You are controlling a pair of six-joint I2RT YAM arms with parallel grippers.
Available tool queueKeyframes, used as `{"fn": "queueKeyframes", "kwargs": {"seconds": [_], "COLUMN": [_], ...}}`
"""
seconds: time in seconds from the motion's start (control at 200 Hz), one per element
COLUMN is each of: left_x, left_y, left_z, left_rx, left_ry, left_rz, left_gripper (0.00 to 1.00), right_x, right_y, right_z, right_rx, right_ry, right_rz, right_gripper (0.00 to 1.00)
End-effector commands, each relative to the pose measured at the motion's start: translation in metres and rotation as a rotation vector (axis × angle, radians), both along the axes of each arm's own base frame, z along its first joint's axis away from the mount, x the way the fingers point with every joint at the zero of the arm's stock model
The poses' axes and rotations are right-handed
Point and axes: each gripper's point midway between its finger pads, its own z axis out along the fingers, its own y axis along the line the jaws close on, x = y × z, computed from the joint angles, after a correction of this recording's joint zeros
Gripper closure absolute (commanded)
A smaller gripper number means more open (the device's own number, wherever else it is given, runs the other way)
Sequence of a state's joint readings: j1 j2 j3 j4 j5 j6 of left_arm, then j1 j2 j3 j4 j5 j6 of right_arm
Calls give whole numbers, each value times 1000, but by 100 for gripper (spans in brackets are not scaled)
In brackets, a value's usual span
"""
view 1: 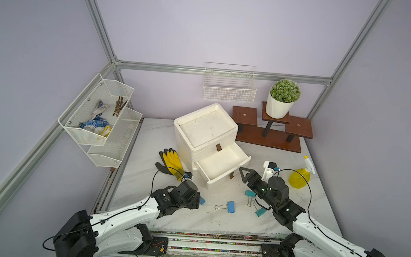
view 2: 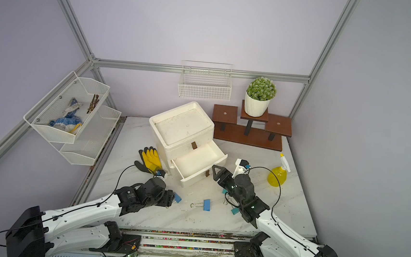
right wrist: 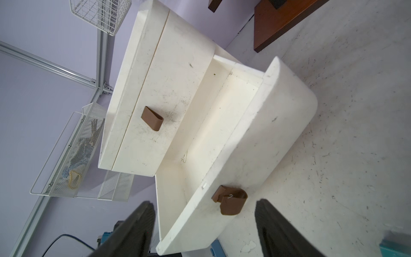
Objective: Put the binder clips in the drawer according to color
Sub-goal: Pick up the binder clip at the center of the board.
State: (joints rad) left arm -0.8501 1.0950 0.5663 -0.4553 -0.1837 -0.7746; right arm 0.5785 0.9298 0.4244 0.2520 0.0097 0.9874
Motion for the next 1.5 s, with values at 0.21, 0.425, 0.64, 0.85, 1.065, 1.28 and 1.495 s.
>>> {"fn": "queueKeyframes", "kwargs": {"seconds": [0.21, 0.425, 0.64, 0.85, 1.065, 1.28, 1.495], "left_x": [17, 20, 6, -15, -16, 10, 4], "left_y": [-4, -29, -18, 1, 33, 20, -18], "left_z": [-11, -21, -41, -53, -23, 27, 40], "left_rx": [-62, -82, -6, 24, 27, -47, 19], "left_ry": [154, 299, 383, 442, 330, 205, 163], "left_rz": [317, 431, 524, 604, 678, 639, 120], "left_gripper": [29, 32, 41, 56, 47, 34, 33], "right_x": [-9, -14, -19, -18, -16, -18, -21], "right_y": [-4, -11, -19, -21, -17, -15, -12], "right_z": [0, 4, 4, 3, 3, 2, 6], "right_rx": [-29, -32, -16, -3, 18, 15, -12], "right_ry": [-4, -22, -30, -29, -31, -31, -51], "right_rz": [16, 4, -19, -30, -17, -2, 33], "right_gripper": [26, 26, 25, 25, 25, 25, 24]}}
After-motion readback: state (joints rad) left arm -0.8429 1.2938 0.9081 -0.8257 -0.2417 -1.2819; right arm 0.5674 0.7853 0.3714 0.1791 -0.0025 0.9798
